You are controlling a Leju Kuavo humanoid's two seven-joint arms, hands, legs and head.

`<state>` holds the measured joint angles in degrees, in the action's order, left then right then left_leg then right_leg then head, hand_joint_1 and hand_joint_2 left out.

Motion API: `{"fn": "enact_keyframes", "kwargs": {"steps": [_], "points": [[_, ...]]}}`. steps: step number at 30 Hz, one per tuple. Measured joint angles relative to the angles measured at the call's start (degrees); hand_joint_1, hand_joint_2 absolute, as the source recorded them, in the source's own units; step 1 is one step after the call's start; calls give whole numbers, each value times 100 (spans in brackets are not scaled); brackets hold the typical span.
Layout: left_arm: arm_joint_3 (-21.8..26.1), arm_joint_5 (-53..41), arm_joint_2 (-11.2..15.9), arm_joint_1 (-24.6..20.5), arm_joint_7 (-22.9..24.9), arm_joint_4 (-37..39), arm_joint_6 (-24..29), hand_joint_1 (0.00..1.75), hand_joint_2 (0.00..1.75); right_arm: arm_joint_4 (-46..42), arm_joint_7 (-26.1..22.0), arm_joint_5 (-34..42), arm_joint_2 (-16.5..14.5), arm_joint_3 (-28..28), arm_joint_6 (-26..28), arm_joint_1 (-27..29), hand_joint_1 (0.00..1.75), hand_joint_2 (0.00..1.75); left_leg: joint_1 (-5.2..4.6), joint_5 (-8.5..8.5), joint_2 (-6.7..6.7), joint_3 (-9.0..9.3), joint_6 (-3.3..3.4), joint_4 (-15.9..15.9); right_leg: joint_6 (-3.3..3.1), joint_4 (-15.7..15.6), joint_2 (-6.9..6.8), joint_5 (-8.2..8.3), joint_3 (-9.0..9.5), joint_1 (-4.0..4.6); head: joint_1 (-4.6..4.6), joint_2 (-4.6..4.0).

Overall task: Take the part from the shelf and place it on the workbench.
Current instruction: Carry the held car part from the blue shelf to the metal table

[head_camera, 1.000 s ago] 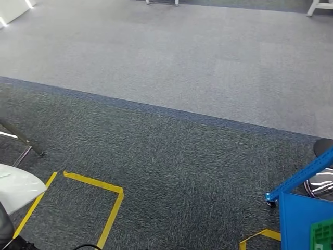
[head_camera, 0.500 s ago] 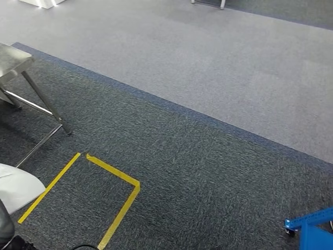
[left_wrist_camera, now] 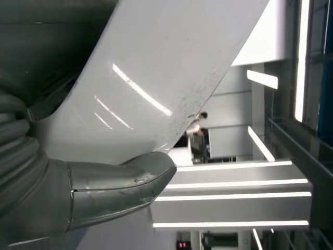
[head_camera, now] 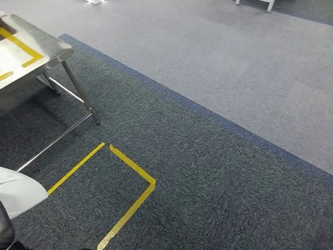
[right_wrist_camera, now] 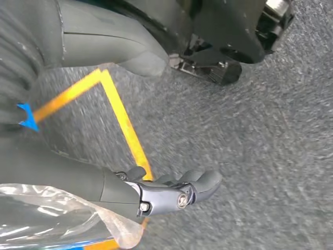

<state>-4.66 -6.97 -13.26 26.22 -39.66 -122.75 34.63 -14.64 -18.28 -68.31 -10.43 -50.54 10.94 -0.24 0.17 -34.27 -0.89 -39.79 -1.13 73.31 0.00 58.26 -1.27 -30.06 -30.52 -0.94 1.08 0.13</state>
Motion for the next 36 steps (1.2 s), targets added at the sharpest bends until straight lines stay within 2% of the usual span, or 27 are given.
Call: {"fn": "enact_keyframes", "kwargs": {"steps": [1,2,4,5,7,8,9,10,12,13,15,16,17,18,19,20,21,23,24,25,27,29,31,32,33,34,36], "points": [[15,3,-10,17,0,0,-6,175,175,0,-9,-54,2,6,5,-5,0,175,6,2,22,-78,-4,151,-1,0,-89,-17,14,4,1,0],[29,7,-22,37,-1,0,-1,175,175,0,8,-116,3,15,8,-16,0,175,10,118,44,-51,2,83,2,0,-175,-37,37,10,1,0],[47,22,-49,73,-1,-1,25,175,175,2,86,-239,4,49,0,-44,0,175,-7,535,175,272,57,-600,18,-1,-325,-88,107,22,1,0],[52,32,-64,89,0,-1,38,175,175,6,131,-287,4,69,-8,-54,0,175,-45,667,326,448,106,-966,42,0,-393,-122,139,38,-1,0],[59,34,-101,121,3,-2,61,175,175,17,208,-358,11,106,-24,-64,0,175,-115,731,541,627,196,-1347,103,-7,-522,-174,166,63,3,0],[63,33,-122,150,7,-3,75,175,175,22,251,-389,19,121,-33,-71,0,175,-139,698,551,632,227,-1372,134,-16,-593,-191,190,72,0,0],[69,27,-145,187,15,-5,86,175,175,25,301,-420,28,140,-44,-86,0,175,-132,702,478,636,254,-1391,162,-32,-660,-203,224,74,2,0],[77,21,-171,235,26,-8,95,175,175,27,351,-447,44,162,-60,-103,0,175,-116,714,402,653,280,-1426,190,-25,-623,-234,260,72,-13,0],[93,21,-222,296,72,-14,86,175,175,36,422,-467,75,203,-92,-126,0,175,-67,746,260,699,331,-1499,238,250,-319,-423,156,61,-44,-1],[100,28,-244,308,96,-15,67,175,175,41,436,-456,91,211,-106,-126,0,175,-50,754,196,708,348,-1517,252,557,-111,-573,-2,50,-66,-2],[116,47,-267,308,130,-15,19,175,175,51,446,-417,117,211,-122,-110,0,175,-40,752,39,707,369,-1517,272,1328,78,-842,-440,38,-80,-2],[127,55,-272,308,134,-14,1,175,175,54,448,-403,128,210,-125,-99,0,175,-39,748,-48,714,371,-1516,280,1556,103,-851,-604,35,-81,-2],[137,62,-276,309,136,-14,-10,175,175,55,448,-394,138,210,-127,-92,0,175,-37,743,-145,725,368,-1513,286,1577,118,-740,-682,32,-81,-2],[147,65,-278,309,137,-13,-16,175,175,56,435,-390,144,209,-128,-88,0,175,-31,735,-239,741,357,-1508,289,1356,141,-516,-640,26,-81,-1],[155,55,-278,309,136,-13,-25,175,175,57,399,-389,148,209,-128,-88,0,175,-24,722,-328,756,338,-1499,292,961,211,-243,-510,13,-82,-1],[160,37,-278,307,134,-13,-39,175,175,60,345,-392,151,210,-129,-87,0,175,-24,705,-410,759,311,-1483,292,561,365,-46,-362,-6,-84,-1],[162,8,-278,303,133,-13,-53,175,175,66,278,-397,154,210,-129,-88,0,175,-24,691,-483,751,281,-1463,284,252,504,66,-230,-24,-81,-1],[156,-61,-277,300,131,-13,-63,175,175,79,175,-415,157,213,-132,-108,0,175,-10,694,-611,706,211,-1448,237,31,655,70,-111,-28,-79,-2],[153,-93,-276,304,132,-14,-39,175,175,83,151,-436,159,217,-136,-127,0,175,3,704,-675,689,178,-1452,198,15,597,75,-86,-24,-77,-2],[151,-118,-274,319,132,-16,-2,175,175,86,144,-466,159,227,-144,-151,0,175,10,702,-668,679,147,-1443,161,2,526,85,-70,-24,-79,-2],[148,-143,-269,348,126,-27,87,175,175,91,156,-547,158,263,-183,-199,0,175,-5,559,-402,582,91,-1217,91,-30,373,90,-37,-41,-40,-2],[136,-146,-266,374,106,-38,150,175,175,93,196,-637,163,318,-244,-236,0,175,-4,230,-68,280,42,-582,44,-40,193,67,-10,-36,2,-2],[111,-144,-265,435,57,-49,212,175,175,94,266,-741,171,393,-316,-274,0,175,19,21,14,-24,12,28,27,-38,1,36,11,-26,6,-2],[95,-142,-265,478,29,-59,245,175,175,94,304,-792,175,441,-347,-304,0,175,25,65,27,-65,9,98,27,-37,-87,19,26,-24,6,-2],[78,-138,-265,518,8,-74,273,175,175,95,340,-838,177,492,-375,-340,0,175,26,219,52,6,16,-58,32,-37,-169,1,49,-22,8,-2],[62,-131,-265,547,-6,-93,300,175,175,96,371,-878,177,545,-396,-379,0,175,22,435,110,162,35,-387,43,-38,-248,-19,81,-20,7,-2],[42,-84,-266,570,-17,-137,353,175,175,98,410,-949,174,647,-426,-458,0,175,-37,719,421,507,108,-1106,91,-36,-385,-76,123,0,8,-2]]}}
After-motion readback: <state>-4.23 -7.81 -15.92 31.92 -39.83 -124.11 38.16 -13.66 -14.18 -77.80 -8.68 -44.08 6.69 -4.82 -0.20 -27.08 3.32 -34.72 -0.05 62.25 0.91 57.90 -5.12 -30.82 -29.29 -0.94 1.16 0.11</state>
